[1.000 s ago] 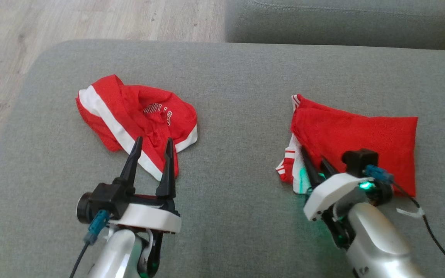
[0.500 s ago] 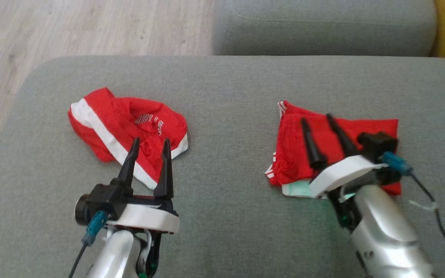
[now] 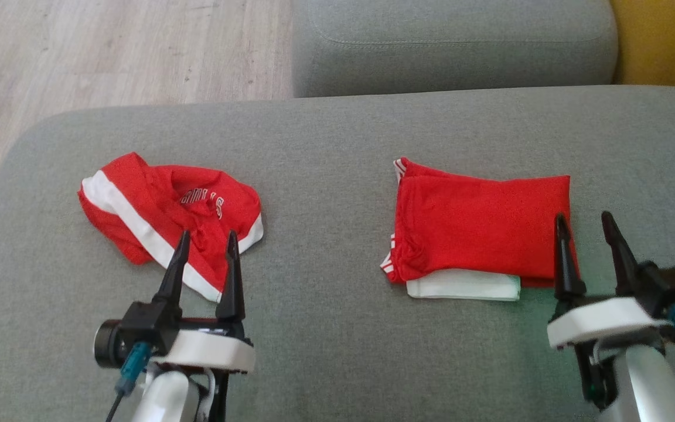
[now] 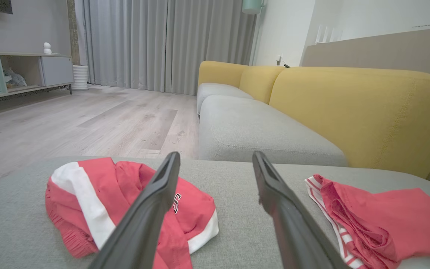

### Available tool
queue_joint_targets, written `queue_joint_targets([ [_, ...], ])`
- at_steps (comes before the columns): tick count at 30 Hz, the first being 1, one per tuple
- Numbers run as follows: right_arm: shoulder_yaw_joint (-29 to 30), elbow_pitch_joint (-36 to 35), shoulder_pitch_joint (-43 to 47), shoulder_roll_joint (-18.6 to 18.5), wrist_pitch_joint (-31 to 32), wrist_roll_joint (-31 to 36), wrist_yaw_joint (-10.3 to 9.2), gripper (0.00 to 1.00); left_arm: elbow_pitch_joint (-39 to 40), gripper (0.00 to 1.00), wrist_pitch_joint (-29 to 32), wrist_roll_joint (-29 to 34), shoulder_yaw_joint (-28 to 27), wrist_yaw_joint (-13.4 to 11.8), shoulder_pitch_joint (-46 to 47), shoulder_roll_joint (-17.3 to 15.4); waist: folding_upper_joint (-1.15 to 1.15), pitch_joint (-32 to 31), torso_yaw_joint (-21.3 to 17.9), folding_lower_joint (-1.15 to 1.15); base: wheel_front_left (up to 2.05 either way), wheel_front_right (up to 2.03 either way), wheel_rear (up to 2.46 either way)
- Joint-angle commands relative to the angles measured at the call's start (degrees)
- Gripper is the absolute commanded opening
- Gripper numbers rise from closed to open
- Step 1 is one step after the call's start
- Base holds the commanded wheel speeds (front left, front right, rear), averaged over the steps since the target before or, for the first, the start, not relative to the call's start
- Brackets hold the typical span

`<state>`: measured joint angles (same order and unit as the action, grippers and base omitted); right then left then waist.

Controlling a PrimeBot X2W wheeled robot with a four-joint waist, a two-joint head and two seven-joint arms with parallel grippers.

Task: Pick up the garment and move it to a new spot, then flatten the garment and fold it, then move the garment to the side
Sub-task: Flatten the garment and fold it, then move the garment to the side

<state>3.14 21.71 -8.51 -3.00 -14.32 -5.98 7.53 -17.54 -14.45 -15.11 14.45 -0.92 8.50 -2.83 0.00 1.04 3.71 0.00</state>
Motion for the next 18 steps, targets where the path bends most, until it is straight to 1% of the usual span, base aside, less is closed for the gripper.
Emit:
queue_joint_targets([
  [1,-1.3,-2.71,-0.96,0.13,-0.67,-0.04,-0.04,1.0,2.15,1.0,-0.55,0.53,-2.49,0.35,1.08,-0.2,0.0,0.03,-0.15,0.0,0.0,0.0,0.0],
  [5,-1.33,-4.29,2.53,0.13,-0.67,-0.79,-0.04,1.0,2.42,1.0,-0.55,1.92,-3.07,0.48,-0.13,-0.13,0.0,0.26,-0.46,0.0,0.0,0.0,0.0],
  [8,-1.31,-4.86,3.29,0.13,-0.67,-1.08,-0.04,1.0,2.66,1.0,-0.55,2.46,-3.28,0.56,-0.42,-0.09,0.0,0.66,-0.52,0.0,0.0,0.0,0.0],
  [14,-1.33,-4.56,2.13,0.13,-0.67,-0.95,-0.04,1.0,2.91,1.0,-0.55,2.03,-2.79,0.67,0.5,-0.07,0.0,1.8,0.09,0.0,0.0,0.0,0.0],
  [16,-0.62,-3.54,1.09,0.13,-0.67,-1.58,-0.04,1.0,3.03,1.0,-0.55,1.92,-2.5,0.67,1.07,-0.06,0.0,2.58,0.44,0.0,0.0,0.0,0.0],
  [18,-0.08,-1.95,-0.36,0.13,-0.33,-0.7,-0.04,1.0,3.05,1.0,-0.55,1.76,-2.17,0.69,1.58,-0.06,0.0,3.3,0.86,0.0,0.0,0.0,0.0],
])
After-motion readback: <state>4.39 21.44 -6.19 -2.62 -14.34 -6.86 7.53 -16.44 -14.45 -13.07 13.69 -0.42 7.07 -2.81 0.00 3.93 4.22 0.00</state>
